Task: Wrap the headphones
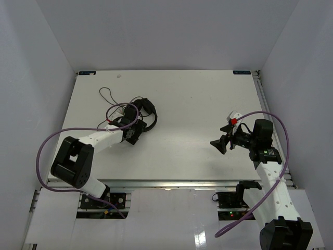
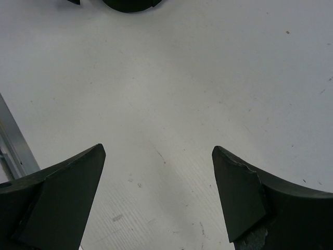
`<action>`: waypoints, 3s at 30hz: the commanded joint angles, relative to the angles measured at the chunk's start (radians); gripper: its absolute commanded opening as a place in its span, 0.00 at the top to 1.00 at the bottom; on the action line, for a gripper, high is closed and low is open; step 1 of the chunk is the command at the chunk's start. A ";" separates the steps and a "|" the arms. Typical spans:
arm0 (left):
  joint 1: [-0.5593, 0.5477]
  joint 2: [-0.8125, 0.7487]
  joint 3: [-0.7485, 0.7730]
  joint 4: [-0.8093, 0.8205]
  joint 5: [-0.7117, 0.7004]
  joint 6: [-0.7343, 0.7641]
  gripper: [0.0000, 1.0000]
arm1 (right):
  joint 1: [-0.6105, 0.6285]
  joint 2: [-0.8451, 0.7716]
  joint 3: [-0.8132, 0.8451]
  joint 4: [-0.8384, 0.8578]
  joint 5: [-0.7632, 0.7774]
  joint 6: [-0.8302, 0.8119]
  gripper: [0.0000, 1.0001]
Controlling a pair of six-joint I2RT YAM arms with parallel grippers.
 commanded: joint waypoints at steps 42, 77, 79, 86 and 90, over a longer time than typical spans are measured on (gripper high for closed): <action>0.019 0.072 0.173 -0.060 -0.145 0.487 1.00 | -0.003 -0.096 -0.003 0.015 -0.021 -0.010 0.10; -0.085 -0.438 0.202 -0.109 0.571 1.273 1.00 | 0.323 0.461 0.445 -0.106 -0.331 -0.822 0.04; -0.085 -0.448 0.198 -0.114 0.616 1.263 1.00 | 0.335 0.483 0.446 -0.030 -0.400 -0.745 0.05; -0.085 -0.486 0.225 -0.148 0.712 1.243 1.00 | 0.492 0.584 0.438 0.305 -0.411 -0.489 0.05; -0.085 -0.517 0.233 -0.158 0.749 1.224 1.00 | 0.514 0.663 0.419 0.684 -0.500 -0.050 0.08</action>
